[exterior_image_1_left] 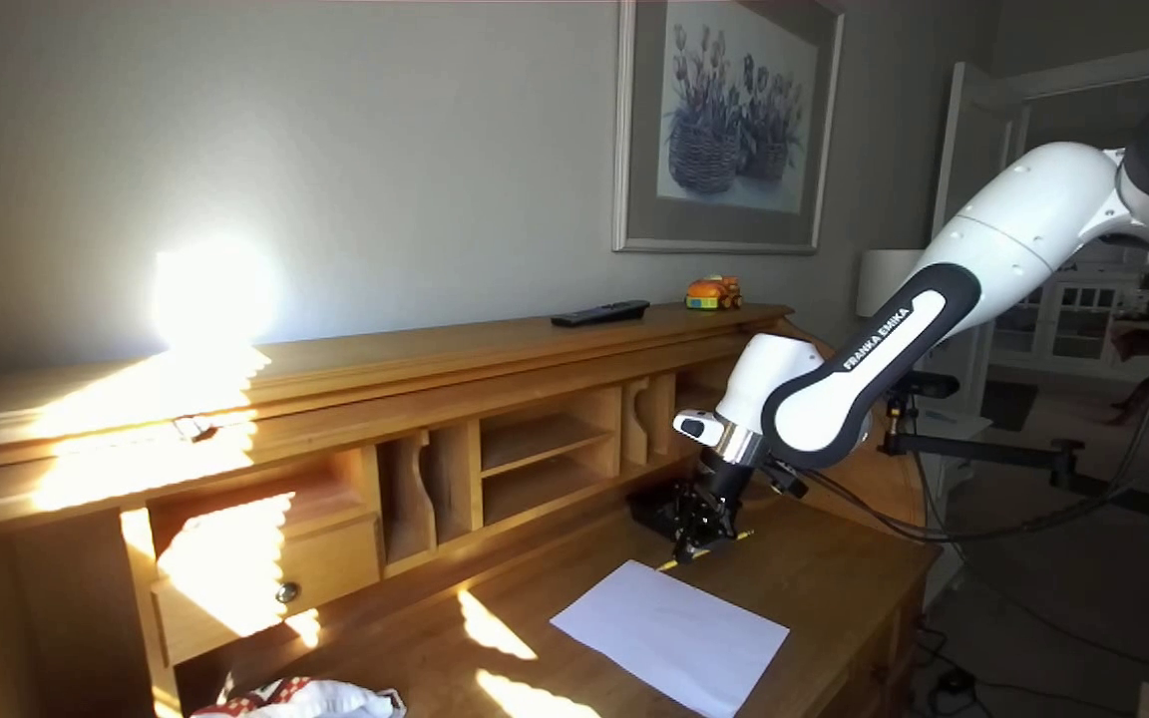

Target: Use the pencil to draw on the piece of paper

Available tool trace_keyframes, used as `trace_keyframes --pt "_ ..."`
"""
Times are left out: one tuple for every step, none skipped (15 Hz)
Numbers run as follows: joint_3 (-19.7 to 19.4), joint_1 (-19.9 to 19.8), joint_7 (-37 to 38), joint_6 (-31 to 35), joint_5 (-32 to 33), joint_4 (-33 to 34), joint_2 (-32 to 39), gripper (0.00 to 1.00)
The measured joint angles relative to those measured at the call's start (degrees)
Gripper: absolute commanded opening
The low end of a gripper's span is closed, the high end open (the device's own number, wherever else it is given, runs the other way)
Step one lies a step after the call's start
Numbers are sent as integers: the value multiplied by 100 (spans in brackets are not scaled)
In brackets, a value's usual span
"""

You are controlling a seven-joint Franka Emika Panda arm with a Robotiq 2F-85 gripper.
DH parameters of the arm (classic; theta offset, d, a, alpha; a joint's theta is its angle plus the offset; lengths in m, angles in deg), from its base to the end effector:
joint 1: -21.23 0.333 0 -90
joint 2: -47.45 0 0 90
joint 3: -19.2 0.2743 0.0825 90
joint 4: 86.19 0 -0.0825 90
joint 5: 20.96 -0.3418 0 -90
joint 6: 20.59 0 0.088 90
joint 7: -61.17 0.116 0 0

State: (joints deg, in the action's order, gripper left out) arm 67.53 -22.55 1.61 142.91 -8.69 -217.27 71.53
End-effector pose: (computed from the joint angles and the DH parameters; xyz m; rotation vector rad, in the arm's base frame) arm 0.5236 0.0567 0.2476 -2.4897 -1.7517 -0.5704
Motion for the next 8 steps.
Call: trace_keyframes --pt "-48 26 -253 0 -2 0 -53 2" --pt "-103 66 -480 0 -12 0 -109 2" --pt "-177 121 -723 0 -14 0 -166 2" --pt "-264 195 -954 9 -14 0 -221 2" --pt "-376 289 -1145 19 -16 -1 -277 8" --pt "-417 315 -1221 20 21 -5 -315 8" --pt "-416 307 -1247 20 31 -8 -338 8" --pt "-416 301 -1269 20 32 -8 -347 8"
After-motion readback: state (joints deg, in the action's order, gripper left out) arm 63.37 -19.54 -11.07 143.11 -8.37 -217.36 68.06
